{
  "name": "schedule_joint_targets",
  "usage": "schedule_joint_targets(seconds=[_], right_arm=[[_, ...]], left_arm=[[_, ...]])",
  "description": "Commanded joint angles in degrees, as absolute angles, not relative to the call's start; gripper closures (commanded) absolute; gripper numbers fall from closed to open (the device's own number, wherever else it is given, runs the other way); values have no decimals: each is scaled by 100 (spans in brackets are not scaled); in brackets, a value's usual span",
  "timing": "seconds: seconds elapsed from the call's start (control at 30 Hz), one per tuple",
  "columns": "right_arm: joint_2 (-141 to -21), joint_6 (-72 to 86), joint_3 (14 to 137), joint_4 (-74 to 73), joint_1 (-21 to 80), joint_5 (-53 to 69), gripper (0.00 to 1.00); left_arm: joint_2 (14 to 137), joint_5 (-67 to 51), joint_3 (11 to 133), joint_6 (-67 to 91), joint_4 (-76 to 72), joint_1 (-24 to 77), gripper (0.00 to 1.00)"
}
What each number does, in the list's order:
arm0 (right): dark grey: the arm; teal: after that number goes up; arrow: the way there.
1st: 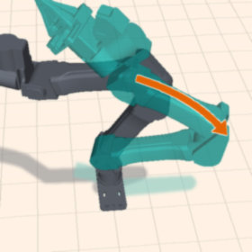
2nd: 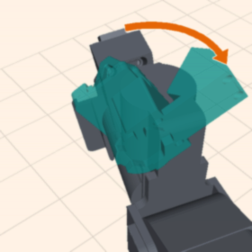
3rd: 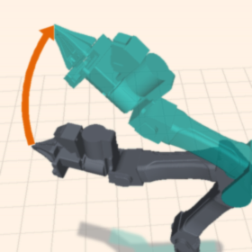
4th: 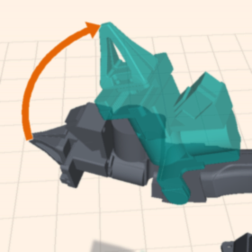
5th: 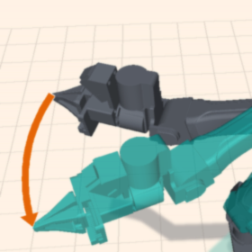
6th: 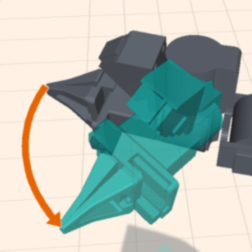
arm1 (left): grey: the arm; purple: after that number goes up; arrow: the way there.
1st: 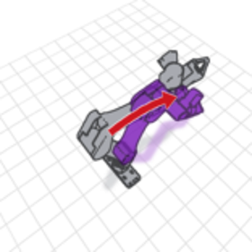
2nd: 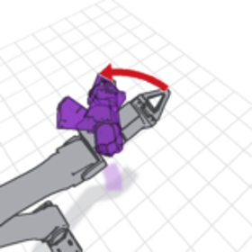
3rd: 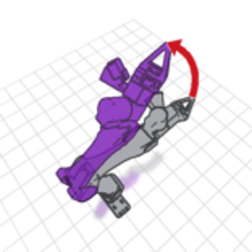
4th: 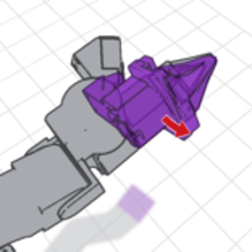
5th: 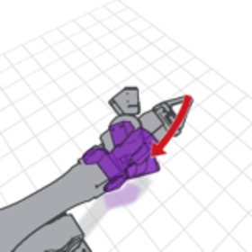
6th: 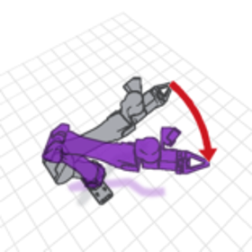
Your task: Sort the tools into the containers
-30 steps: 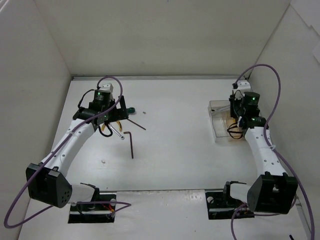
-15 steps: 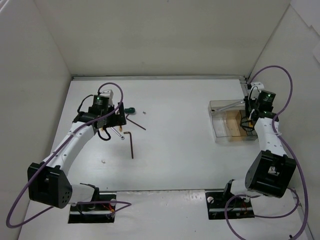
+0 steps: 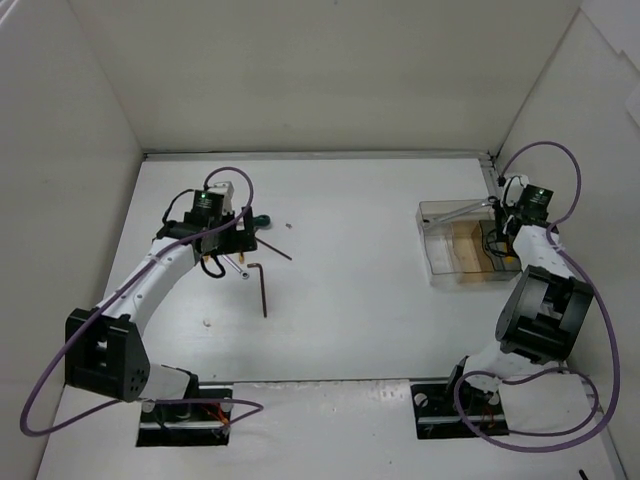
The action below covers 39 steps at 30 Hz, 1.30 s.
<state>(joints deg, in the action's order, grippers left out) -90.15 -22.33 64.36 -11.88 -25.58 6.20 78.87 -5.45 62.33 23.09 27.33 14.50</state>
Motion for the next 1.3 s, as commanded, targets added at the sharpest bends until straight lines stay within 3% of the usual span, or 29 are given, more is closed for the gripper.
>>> schedule_joint_targets(seconds=[0.0,0.6,0.93,1.27], right_arm=[[-9131,-2250,6829,-598,-2593,905,100],[-9720,-2040,6846,-563,-2716,1362,94],[-9739,-1802,6882,-571,-2716,1389,75],[-9458,-1574,6706,-501,-2716,1406,66]], left_arm=[[7945,-685,6381,2241,2470,1415,6],[8165,-721,6407,2276,2426,1415,8],[8165,-765,6398,2320,2391,1415,8],[8095,-826,6311,2408,2312,1415,8]])
